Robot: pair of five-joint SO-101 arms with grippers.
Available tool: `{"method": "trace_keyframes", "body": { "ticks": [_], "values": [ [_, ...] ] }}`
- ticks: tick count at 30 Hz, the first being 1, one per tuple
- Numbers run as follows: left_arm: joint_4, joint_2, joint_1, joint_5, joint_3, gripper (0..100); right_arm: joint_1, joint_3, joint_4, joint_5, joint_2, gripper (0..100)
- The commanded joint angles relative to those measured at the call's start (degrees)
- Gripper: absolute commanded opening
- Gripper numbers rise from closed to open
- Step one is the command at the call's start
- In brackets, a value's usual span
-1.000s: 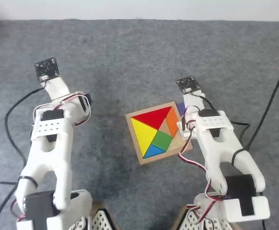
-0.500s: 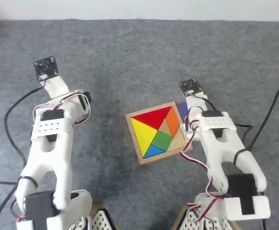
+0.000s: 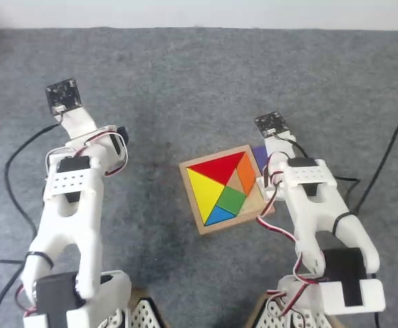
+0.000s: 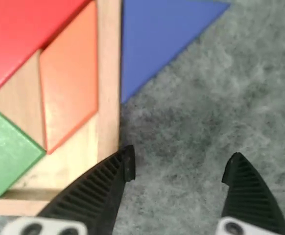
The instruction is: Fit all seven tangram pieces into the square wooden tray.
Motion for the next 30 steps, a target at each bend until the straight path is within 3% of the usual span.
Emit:
{"method": "trace_keyframes", "body": {
  "ticks": [1, 10, 16, 22, 27, 30],
  "values": [
    [-1.2, -1.9, -0.3, 0.4, -0.7, 21, -6.2, 1.8, -0.3, 0.3, -1.5, 31.0],
    [-4.0, -1.9, 0.0, 0.3, 1.2, 21, -15.5, 2.0, -0.3, -0.9, -4.4, 31.0],
    [-4.8, -1.9, 0.1, 0.3, 1.6, 21, -15.2, 1.5, -0.4, -3.1, -7.3, 31.0],
    [-4.7, -1.9, 0.2, -1.8, 1.6, 21, -6.4, -5.4, -0.5, -18.2, -10.1, 30.7],
    [-4.7, -1.9, 0.2, -2.3, 1.7, 21, -5.2, -12.1, -1.0, -36.1, -9.5, 30.7],
    [-4.6, -1.9, 1.1, -2.5, 1.8, 21, -4.7, -14.9, -3.3, -41.0, -5.8, 30.7]
  ]
}}
